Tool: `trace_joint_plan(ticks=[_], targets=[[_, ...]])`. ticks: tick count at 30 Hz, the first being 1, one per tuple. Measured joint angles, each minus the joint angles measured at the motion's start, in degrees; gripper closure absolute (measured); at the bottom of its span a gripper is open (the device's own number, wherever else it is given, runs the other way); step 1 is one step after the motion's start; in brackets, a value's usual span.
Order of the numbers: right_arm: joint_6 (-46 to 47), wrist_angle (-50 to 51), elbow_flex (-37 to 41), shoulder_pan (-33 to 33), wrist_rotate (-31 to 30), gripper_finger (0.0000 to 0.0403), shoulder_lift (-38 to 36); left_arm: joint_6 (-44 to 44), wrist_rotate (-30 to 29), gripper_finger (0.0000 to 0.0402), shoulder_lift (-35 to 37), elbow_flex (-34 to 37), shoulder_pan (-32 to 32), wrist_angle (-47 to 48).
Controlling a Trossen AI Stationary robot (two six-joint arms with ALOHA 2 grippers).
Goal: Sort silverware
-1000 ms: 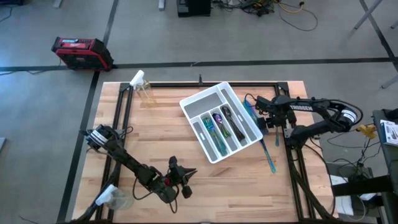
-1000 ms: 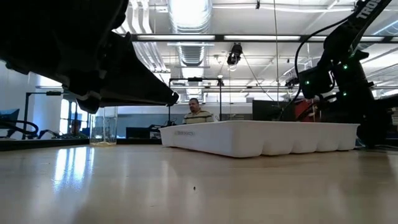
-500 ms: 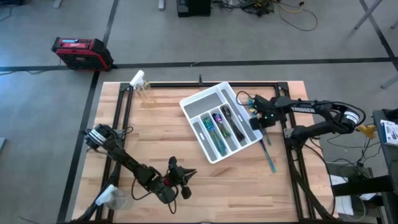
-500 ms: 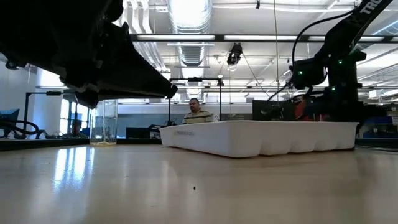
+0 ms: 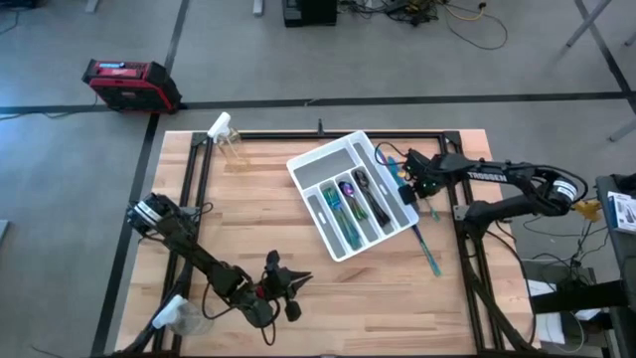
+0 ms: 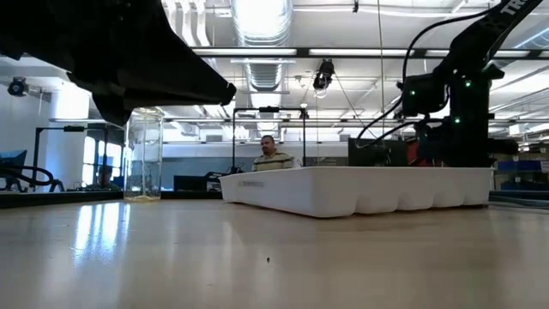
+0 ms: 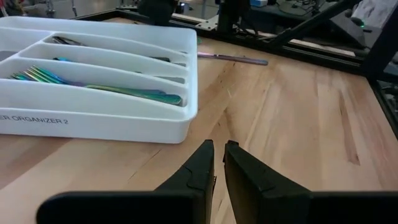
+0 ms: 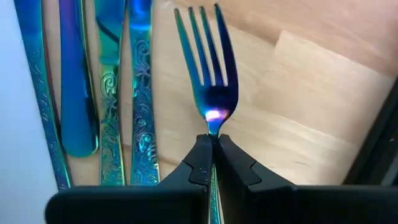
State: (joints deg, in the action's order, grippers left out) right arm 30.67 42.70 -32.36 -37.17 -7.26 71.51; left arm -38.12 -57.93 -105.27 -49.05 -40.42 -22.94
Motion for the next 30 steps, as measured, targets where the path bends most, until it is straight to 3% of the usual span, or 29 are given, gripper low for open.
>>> trace_joint_plan(ticks=[30], targets=[[-3.2, 2.3, -0.9, 1.4, -0.3, 0.0403, -18.3, -0.3, -0.1, 0.0377, 0.2, 0.0, 0.0, -0.2]])
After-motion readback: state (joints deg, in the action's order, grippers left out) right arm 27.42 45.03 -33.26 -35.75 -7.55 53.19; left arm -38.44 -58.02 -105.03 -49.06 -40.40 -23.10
